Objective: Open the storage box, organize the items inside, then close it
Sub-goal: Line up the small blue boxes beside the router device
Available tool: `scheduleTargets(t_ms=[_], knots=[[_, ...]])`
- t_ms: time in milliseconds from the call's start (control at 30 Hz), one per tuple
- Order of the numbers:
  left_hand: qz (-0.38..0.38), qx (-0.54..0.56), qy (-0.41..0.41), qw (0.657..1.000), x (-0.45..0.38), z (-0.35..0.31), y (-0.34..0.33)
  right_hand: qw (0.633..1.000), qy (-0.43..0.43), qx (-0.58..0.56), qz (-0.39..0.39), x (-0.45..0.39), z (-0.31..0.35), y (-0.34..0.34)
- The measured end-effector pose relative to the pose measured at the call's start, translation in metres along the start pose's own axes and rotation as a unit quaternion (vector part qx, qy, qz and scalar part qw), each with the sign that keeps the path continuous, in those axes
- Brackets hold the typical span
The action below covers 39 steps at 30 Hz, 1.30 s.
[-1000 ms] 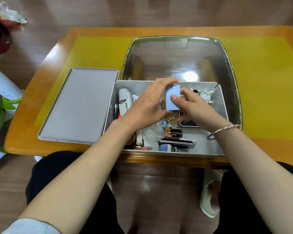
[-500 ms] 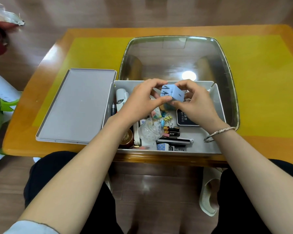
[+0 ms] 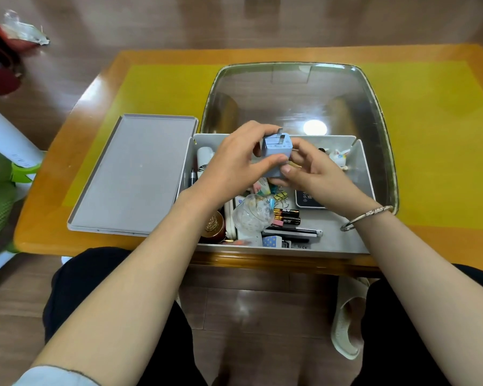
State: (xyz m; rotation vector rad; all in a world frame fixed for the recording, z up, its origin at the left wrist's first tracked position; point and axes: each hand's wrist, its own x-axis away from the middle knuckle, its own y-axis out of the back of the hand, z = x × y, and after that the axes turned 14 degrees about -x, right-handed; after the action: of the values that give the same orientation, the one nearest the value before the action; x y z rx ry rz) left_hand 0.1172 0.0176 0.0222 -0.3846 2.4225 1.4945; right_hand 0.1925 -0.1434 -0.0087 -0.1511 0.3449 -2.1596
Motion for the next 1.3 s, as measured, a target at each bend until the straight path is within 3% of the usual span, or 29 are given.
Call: scheduleTargets(t_ms=[433, 767, 867, 967, 1300], knots=[[-0.033, 0.031, 0.030, 0.998, 0.005, -0.013, -0.005, 0.992, 0.030, 0.110, -0.057, -0.001, 0.010, 0.001], [-0.041, 0.091, 0.034, 0.994, 0.001, -0.005, -0.001, 0.988, 0.002, 0.147, -0.046, 0.005, 0.023, 0.009], [-0.027, 0.026, -0.050, 0.998, 0.003, -0.002, -0.001, 0.990, -0.019, 0.130, -0.042, 0.006, 0.024, 0.012], [-0.010, -0.055, -0.078, 0.995, 0.003, 0.006, 0.001, 0.992, -0.033, 0.116, -0.036, 0.007, 0.026, 0.014], [-0.062, -0.083, -0.016, 0.994, 0.006, 0.004, -0.008, 0.993, -0.055, 0.081, -0.059, 0.008, 0.023, 0.010]])
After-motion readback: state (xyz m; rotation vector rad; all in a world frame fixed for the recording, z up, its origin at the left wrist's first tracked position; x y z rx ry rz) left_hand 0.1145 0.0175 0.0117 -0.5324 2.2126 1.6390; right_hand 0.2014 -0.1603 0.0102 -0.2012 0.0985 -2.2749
